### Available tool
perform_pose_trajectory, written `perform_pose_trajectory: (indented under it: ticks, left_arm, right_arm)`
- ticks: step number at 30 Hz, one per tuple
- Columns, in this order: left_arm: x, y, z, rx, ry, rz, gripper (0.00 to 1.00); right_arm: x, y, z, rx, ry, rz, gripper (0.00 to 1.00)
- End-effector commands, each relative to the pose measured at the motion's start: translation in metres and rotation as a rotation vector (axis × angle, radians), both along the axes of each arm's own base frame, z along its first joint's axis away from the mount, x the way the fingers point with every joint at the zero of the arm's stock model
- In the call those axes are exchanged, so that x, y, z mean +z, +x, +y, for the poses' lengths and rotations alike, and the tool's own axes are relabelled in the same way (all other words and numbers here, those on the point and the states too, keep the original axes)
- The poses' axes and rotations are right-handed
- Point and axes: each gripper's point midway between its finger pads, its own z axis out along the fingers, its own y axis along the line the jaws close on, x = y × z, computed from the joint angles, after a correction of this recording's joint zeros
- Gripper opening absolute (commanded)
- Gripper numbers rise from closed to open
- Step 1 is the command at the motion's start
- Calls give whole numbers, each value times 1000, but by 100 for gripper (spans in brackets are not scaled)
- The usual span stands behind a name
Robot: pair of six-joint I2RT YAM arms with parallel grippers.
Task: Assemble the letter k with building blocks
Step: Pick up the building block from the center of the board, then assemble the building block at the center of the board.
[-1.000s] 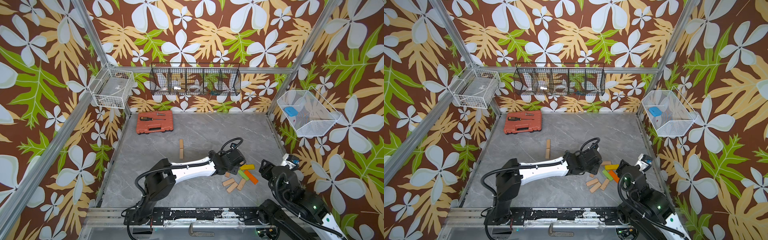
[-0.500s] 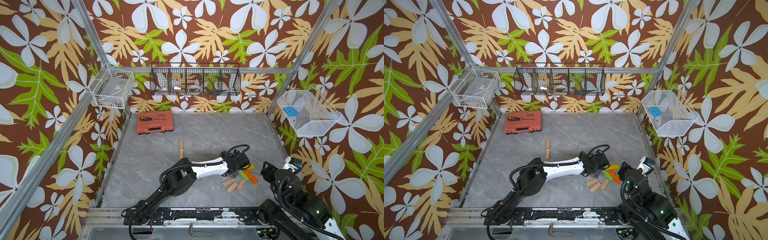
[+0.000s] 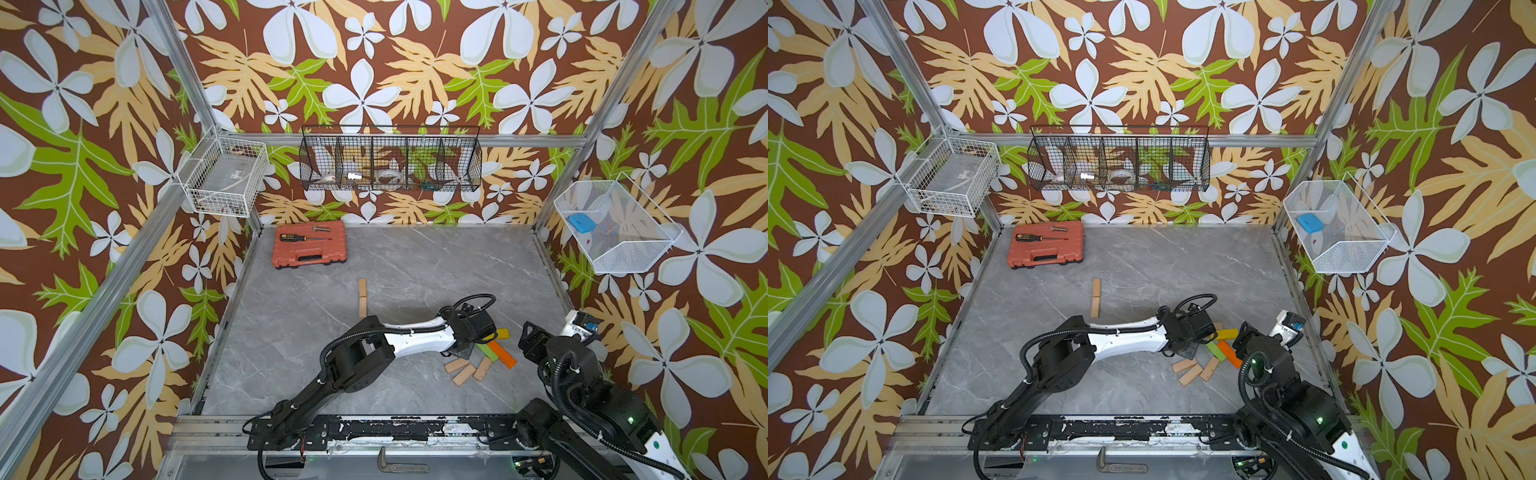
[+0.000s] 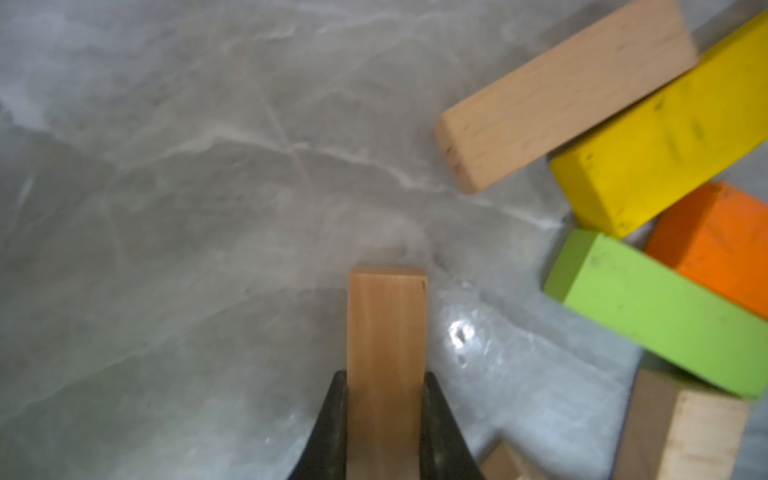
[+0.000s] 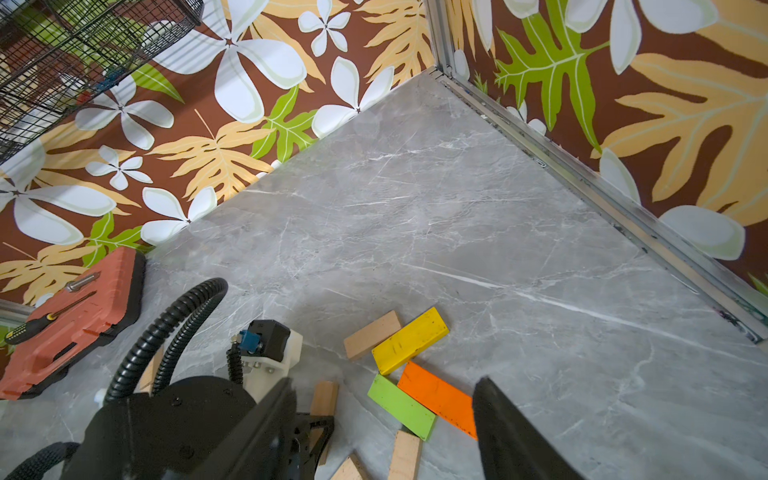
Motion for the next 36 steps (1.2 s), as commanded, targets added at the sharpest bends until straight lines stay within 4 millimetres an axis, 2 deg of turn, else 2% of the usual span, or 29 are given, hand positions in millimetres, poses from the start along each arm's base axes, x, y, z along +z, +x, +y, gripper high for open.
perform_pose_trajectory:
  ticks: [1, 4, 8, 12, 17, 20, 26, 30, 36]
  left_arm:
    - [29, 4, 15, 79, -48, -25, 13]
    - [56, 4, 44, 164, -102, -52, 12]
    - [74, -4, 105, 308, -152, -72, 11]
    - [69, -20, 170, 449, -149, -54, 10]
    - [47, -28, 222, 573, -166, -9, 9]
    - [34, -24, 238, 596, -141, 10, 9]
    - [17, -3, 254, 564, -41, 32, 9]
    - [15, 10, 266, 556, 27, 32, 10]
    - [6, 14, 280, 533, 102, 90, 12]
  right_arm:
    - [5, 8, 10, 31, 15, -22, 69]
    - [6, 19, 28, 103, 18, -8, 69]
    - [0, 38, 65, 243, 19, 58, 69]
    - [-3, 52, 88, 323, 19, 87, 69]
    - [-11, 58, 98, 355, 13, 103, 69]
    - [-17, 59, 101, 366, 19, 119, 69]
    - [-21, 58, 107, 388, 44, 133, 69]
    - [-22, 56, 106, 385, 48, 142, 69]
    - [-23, 53, 104, 376, 66, 136, 69]
